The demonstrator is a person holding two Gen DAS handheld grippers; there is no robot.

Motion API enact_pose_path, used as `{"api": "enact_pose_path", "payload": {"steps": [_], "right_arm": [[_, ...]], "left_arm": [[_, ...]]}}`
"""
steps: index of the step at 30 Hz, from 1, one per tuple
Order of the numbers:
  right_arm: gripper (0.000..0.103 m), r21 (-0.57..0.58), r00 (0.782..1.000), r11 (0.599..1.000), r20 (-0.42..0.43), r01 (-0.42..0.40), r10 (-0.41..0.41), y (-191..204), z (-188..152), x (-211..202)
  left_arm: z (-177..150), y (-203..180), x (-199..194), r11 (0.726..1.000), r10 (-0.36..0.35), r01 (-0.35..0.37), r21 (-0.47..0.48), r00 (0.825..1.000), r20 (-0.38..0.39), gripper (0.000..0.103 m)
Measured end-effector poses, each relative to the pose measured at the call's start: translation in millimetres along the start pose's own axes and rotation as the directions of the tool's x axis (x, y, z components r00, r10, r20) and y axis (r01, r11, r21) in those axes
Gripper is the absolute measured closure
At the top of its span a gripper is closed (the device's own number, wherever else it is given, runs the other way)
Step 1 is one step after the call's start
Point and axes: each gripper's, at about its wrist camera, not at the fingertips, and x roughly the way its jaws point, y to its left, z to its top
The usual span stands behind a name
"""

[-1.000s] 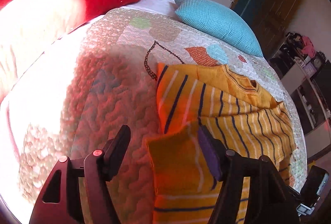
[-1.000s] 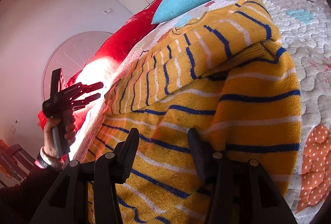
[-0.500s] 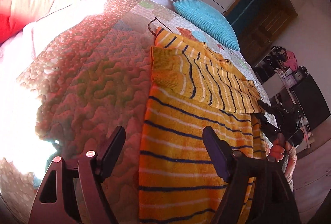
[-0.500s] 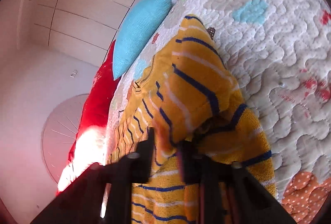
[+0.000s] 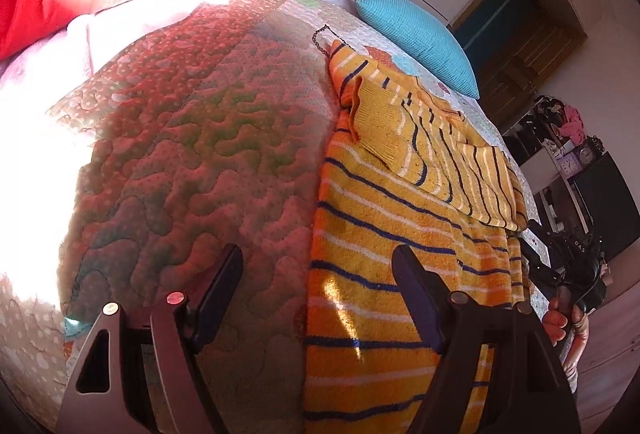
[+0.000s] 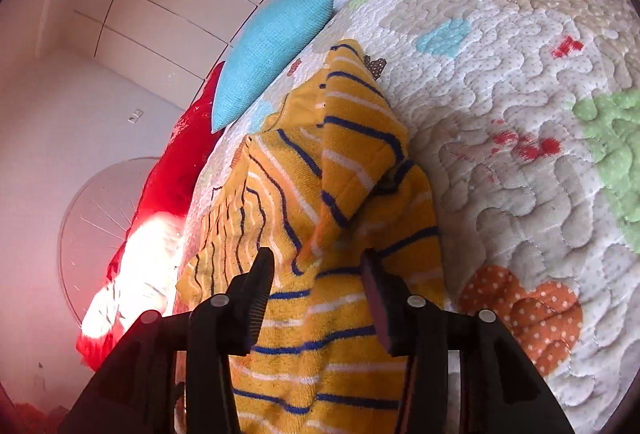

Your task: Fold small clothes

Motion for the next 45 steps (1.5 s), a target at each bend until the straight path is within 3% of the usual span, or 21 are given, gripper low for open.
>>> {"api": "enact_pose_path", "payload": {"steps": [7, 10, 14, 18, 23, 28, 35, 36, 39, 42, 45], "right_arm": [[0.045, -0.255, 0.979, 0.946, 0.004, 0.199, -0.205, 8.0, -42.6, -54.0], [0.045, -0.259, 0.976, 0.947, -0.059, 0.188, -0.210, -9.1, -62.3, -63.0], [0.045, -0.301, 0.981, 0.939, -0.053, 0.163, -0.188, -7.4, -86.9, -72.6], [0.044, -0.319, 0.988, 0.947, -0.130, 0.041, -0.086, 8.1, -110.5, -65.5], [0.043, -0.340, 0.986, 0.940, -0.163, -0.018, -0.040, 18.0, -139.3, -61.5], [0.043, -0.223, 0.975, 0.965, -0.204, -0.138, 0.093, 4.6, -150.4, -69.9], [0.044, -0.061, 0.939, 0.961, -0.238, -0.271, 0.250, -8.4, -162.7, -68.3], [0.044, -0.048, 0.934, 0.958, -0.241, -0.283, 0.264, -9.3, -163.6, -67.3], [0.045, -0.021, 0.922, 0.951, -0.253, -0.308, 0.293, -9.6, -163.9, -62.7], [0.045, -0.020, 0.920, 0.951, -0.259, -0.310, 0.294, -10.9, -165.0, -58.5], [0.045, -0.019, 0.922, 0.949, -0.242, -0.316, 0.302, -14.2, -166.6, -59.7]], "left_arm": [[-10.6, 0.0, -6.3, 0.999, -0.001, 0.001, 0.032, 1.000, -0.018, 0.027], [-15.4, 0.6, -7.4, 0.999, -0.021, 0.022, 0.025, 0.999, -0.032, 0.027], [-26.2, -5.8, -11.1, 0.996, -0.082, 0.083, 0.015, 0.995, -0.055, 0.027], [-43.1, -21.2, -13.2, 0.991, -0.127, 0.131, 0.040, 0.988, -0.085, 0.027], [-63.1, -33.5, -16.6, 0.980, -0.188, 0.193, 0.047, 0.977, -0.103, 0.027], [-74.6, -30.1, -24.1, 0.970, -0.240, 0.243, 0.014, 0.966, -0.096, 0.027], [-84.9, -36.8, -28.8, 0.970, -0.240, 0.242, 0.008, 0.966, -0.095, 0.027], [-86.5, -36.9, -30.3, 0.970, -0.241, 0.242, -0.002, 0.967, -0.088, 0.032], [-88.4, -33.6, -26.7, 0.959, -0.284, 0.280, -0.049, 0.952, -0.114, 0.070], [-92.1, -34.5, -17.1, 0.963, -0.269, 0.265, -0.049, 0.953, -0.138, 0.072], [-92.4, -37.4, -14.1, 0.962, -0.271, 0.268, -0.045, 0.954, -0.131, 0.064]]}}
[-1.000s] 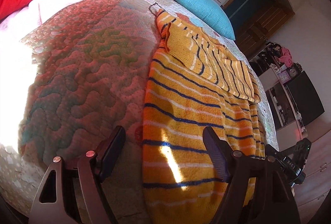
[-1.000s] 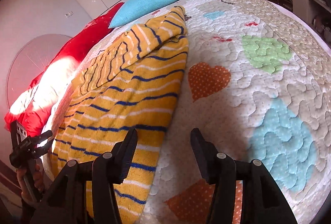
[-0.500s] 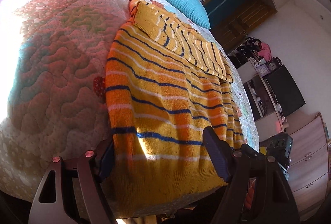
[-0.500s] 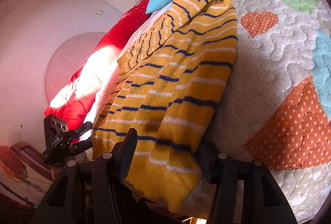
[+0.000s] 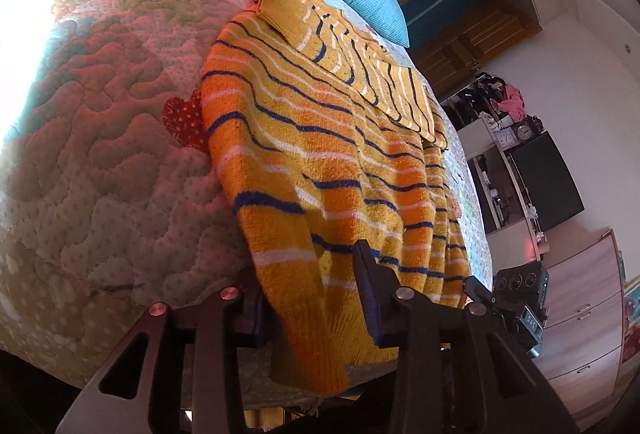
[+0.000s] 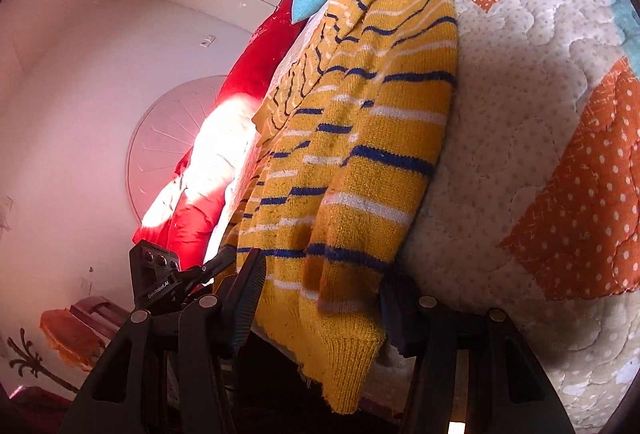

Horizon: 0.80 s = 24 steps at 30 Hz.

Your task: Fold small clothes

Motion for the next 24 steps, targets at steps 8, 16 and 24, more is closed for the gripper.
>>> {"api": "enact_pose_path", "payload": {"steps": [8, 16, 24], "right_arm": [[0.088, -0.071, 0.975, 0.973, 0.038, 0.220, -0.218, 16.4, -7.2, 3.0], [0.093, -0.074, 0.999, 0.997, 0.009, 0.038, -0.037, 37.0, 2.2, -27.5], [0.094, -0.052, 1.000, 0.999, -0.026, 0.003, -0.005, 30.1, -32.5, -66.0]], "left_arm": [[9.3, 0.3, 6.7, 0.996, 0.086, -0.086, -0.008, 0.996, -0.020, 0.095], [2.8, -33.3, -35.3, 0.991, 0.109, -0.113, 0.066, 0.992, 0.069, 0.096], [-35.6, -47.3, -57.3, 0.993, 0.084, -0.089, 0.073, 0.994, 0.064, 0.096]]}}
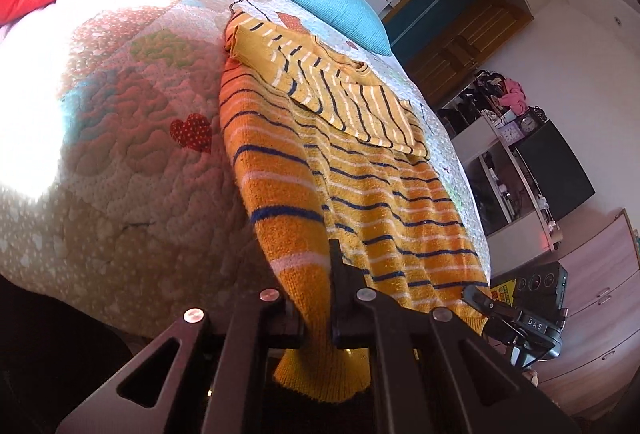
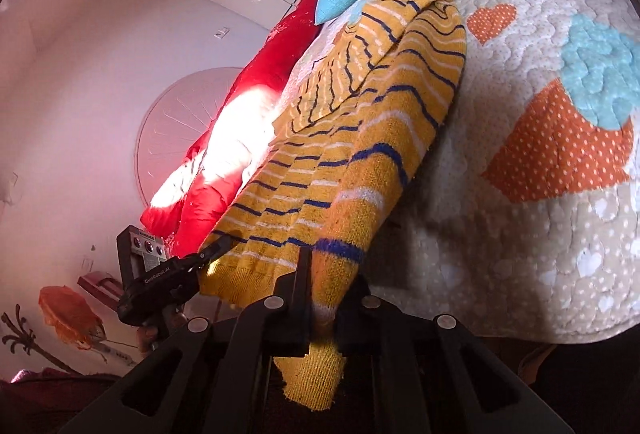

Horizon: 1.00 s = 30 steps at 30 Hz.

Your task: Fold small clothes

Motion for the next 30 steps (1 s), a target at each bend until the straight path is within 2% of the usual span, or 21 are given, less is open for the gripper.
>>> {"api": "enact_pose_path", "payload": {"steps": [4, 8, 11, 14, 18, 20, 24, 27, 30], "right_arm": [[0.093, 0.018, 1.000, 1.000, -0.005, 0.010, -0.010, -7.4, 3.4, 0.1], [0.093, -0.070, 1.000, 0.997, 0.022, 0.020, -0.019, 12.5, 31.9, -3.8], [0.093, -0.150, 0.998, 0.988, 0.053, 0.027, -0.019, 36.2, 68.7, 0.0], [0.093, -0.231, 0.994, 0.970, 0.100, 0.076, -0.054, 59.9, 113.7, 13.0], [0.093, -0.280, 0.986, 0.952, 0.144, 0.123, -0.086, 74.3, 183.8, 39.8], [0.093, -0.260, 0.979, 0.951, 0.157, 0.165, -0.127, 71.7, 221.3, 64.6], [0.093, -0.156, 0.970, 0.964, 0.144, 0.216, -0.194, 40.0, 279.5, 105.1], [0.093, -0.094, 0.959, 0.960, 0.131, 0.263, -0.249, 14.5, 306.5, 128.1], [0.091, -0.036, 0.959, 0.963, 0.110, 0.268, -0.263, -8.5, 326.5, 143.8]], "left_arm": [[-2.9, 10.7, 7.0, 0.999, 0.027, -0.027, -0.034, 0.999, -0.022, 0.096], [23.7, 18.1, 1.8, 0.998, 0.006, -0.005, -0.057, 1.000, 0.018, 0.096], [58.8, 9.6, -0.2, 1.000, 0.003, -0.002, -0.020, 0.997, 0.076, 0.096], [106.2, -6.9, 8.0, 0.999, -0.003, -0.001, 0.034, 0.992, 0.126, 0.096], [171.0, -30.4, 35.5, 0.991, 0.038, -0.060, 0.121, 0.984, 0.173, 0.095], [205.1, -32.2, 59.9, 0.990, 0.065, -0.084, 0.116, 0.985, 0.162, 0.095], [258.7, -22.8, 123.2, 0.983, 0.147, -0.155, 0.097, 0.985, 0.085, 0.095], [280.6, -12.8, 163.2, 0.974, 0.209, -0.210, 0.085, 0.978, 0.017, 0.095], [292.1, -5.2, 182.2, 0.977, 0.206, -0.204, 0.065, 0.978, -0.021, 0.095]]}}
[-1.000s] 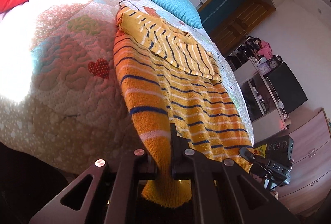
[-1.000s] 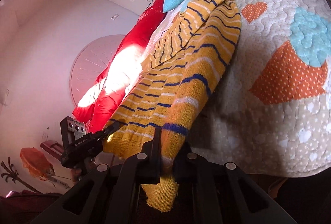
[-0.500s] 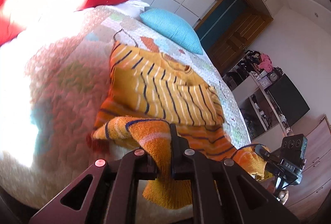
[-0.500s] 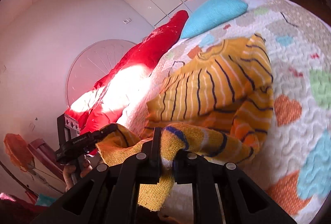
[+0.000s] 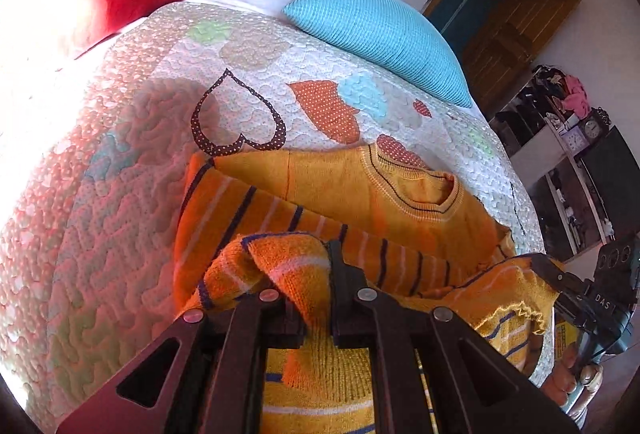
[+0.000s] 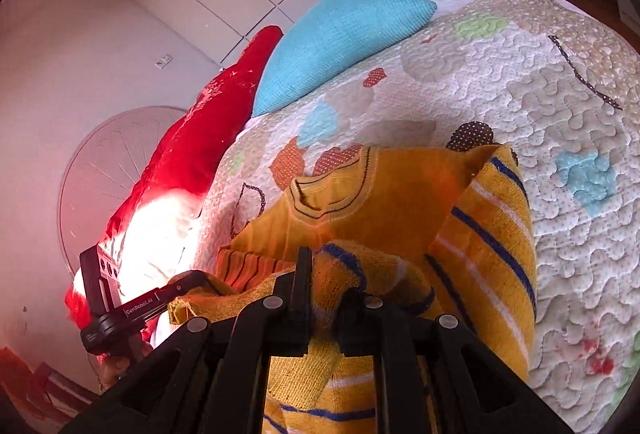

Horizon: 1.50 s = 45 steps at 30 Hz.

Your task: Fold small clothes

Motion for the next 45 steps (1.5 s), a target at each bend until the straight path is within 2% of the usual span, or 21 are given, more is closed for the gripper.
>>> {"api": "enact_pose_path", "payload": {"steps": [4, 5, 6, 9, 13, 15, 17, 19, 20, 22, 25, 27, 29, 33, 35, 37, 38, 39, 40, 43, 45], "right_arm": [[0.083, 0.117, 0.999, 0.993, -0.035, -0.030, 0.034, -26.1, 18.9, 25.7], [0.073, 0.152, 0.998, 0.987, -0.039, -0.042, 0.049, -32.3, 21.9, 30.3], [0.063, 0.187, 0.997, 0.981, -0.044, -0.056, 0.065, -38.4, 25.2, 35.6], [0.046, 0.277, 0.990, 0.954, -0.042, -0.115, 0.131, -50.9, 29.9, 46.0], [0.038, 0.337, 0.983, 0.928, -0.036, -0.159, 0.181, -55.8, 32.0, 52.5], [0.037, 0.339, 0.981, 0.926, -0.037, -0.168, 0.191, -54.5, 31.4, 50.8], [0.033, 0.363, 0.974, 0.909, -0.017, -0.205, 0.227, -57.1, 32.2, 46.9], [0.029, 0.424, 0.960, 0.865, 0.041, -0.267, 0.276, -65.1, 32.6, 39.4], [0.029, 0.454, 0.956, 0.844, 0.071, -0.286, 0.285, -69.6, 33.0, 35.3], [0.028, 0.471, 0.958, 0.835, 0.110, -0.285, 0.265, -73.7, 34.2, 24.3], [0.027, 0.408, 0.975, 0.886, 0.123, -0.219, 0.184, -68.5, 35.8, -0.9], [0.027, 0.357, 0.985, 0.920, 0.113, -0.160, 0.127, -65.5, 33.2, -19.0], [0.026, 0.311, 0.993, 0.946, 0.094, -0.093, 0.067, -62.5, 25.3, -37.3], [0.027, 0.139, 0.998, 0.989, 0.031, 0.043, -0.047, -46.4, -7.5, -62.9], [0.029, 0.044, 0.994, 0.993, 0.008, 0.109, -0.109, -40.0, -30.1, -68.4], [0.039, -0.046, 0.983, 0.982, -0.001, 0.186, -0.186, -35.5, -50.5, -68.5], [0.052, -0.085, 0.976, 0.972, -0.002, 0.218, -0.219, -33.9, -58.2, -65.8], [0.076, -0.117, 0.971, 0.964, -0.005, 0.237, -0.239, -32.9, -64.4, -62.9], [0.086, -0.140, 0.970, 0.961, -0.010, 0.240, -0.244, -31.7, -69.3, -60.2], [0.095, -0.170, 0.969, 0.954, 0.024, 0.245, -0.244, -29.3, -75.4, -63.4], [0.098, -0.182, 0.952, 0.935, 0.073, 0.305, -0.296, -29.5, -73.4, -76.2]], "left_arm": [[12.2, 9.2, 9.7, 0.997, -0.044, 0.043, -0.062, 0.999, -0.011, 0.091], [15.2, 12.9, 11.3, 0.995, -0.065, 0.063, -0.083, 0.998, -0.015, 0.089], [18.4, 16.5, 13.1, 0.990, -0.090, 0.087, -0.108, 0.996, -0.018, 0.082], [23.4, 28.8, 12.2, 0.969, -0.170, 0.167, -0.182, 0.985, 0.001, 0.057], [23.2, 44.3, 7.6, 0.912, -0.302, 0.302, -0.279, 0.952, 0.043, 0.036], [22.8, 48.5, -0.2, 0.905, -0.303, 0.311, -0.290, 0.950, 0.076, 0.028], [24.6, 53.9, -6.7, 0.889, -0.335, 0.348, -0.298, 0.937, 0.098, 0.027], [26.0, 62.8, -12.8, 0.864, -0.360, 0.379, -0.332, 0.925, 0.120, 0.027], [25.9, 65.1, -15.9, 0.865, -0.347, 0.367, -0.342, 0.930, 0.121, 0.027], [23.6, 63.1, -22.4, 0.895, -0.297, 0.313, -0.317, 0.950, 0.100, 0.027], [10.0, 48.6, -32.4, 0.962, -0.186, 0.194, -0.193, 0.981, 0.059, 0.027], [-5.3, 40.4, -36.3, 0.988, -0.113, 0.117, -0.098, 0.993, 0.040, 0.027], [-22.7, 36.1, -35.6, 0.998, -0.050, 0.051, -0.028, 0.998, 0.023, 0.027], [-59.4, 39.2, -27.4, 0.998, 0.012, -0.013, 0.055, 1.000, 0.017, 0.027], [-74.8, 42.2, -17.0, 0.994, 0.057, -0.058, 0.089, 0.998, 0.015, 0.027], [-88.2, 46.8, -3.7, 0.991, 0.084, -0.084, 0.106, 0.996, -0.002, 0.026], [-91.8, 49.3, 0.4, 0.992, 0.080, -0.081, 0.101, 0.997, 0.014, 0.025], [-94.8, 51.4, 0.6, 0.993, 0.071, -0.074, 0.095, 0.997, 0.041, 0.022], [-96.3, 51.7, 1.3, 0.992, 0.071, -0.077, 0.096, 0.996, 0.056, 0.021], [-100.2, 48.6, 4.3, 0.987, 0.100, -0.109, 0.116, 0.992, 0.080, 0.015], [-102.8, 46.1, 5.7, 0.983, 0.116, -0.126, 0.130, 0.989, 0.087, 0.013]]}}
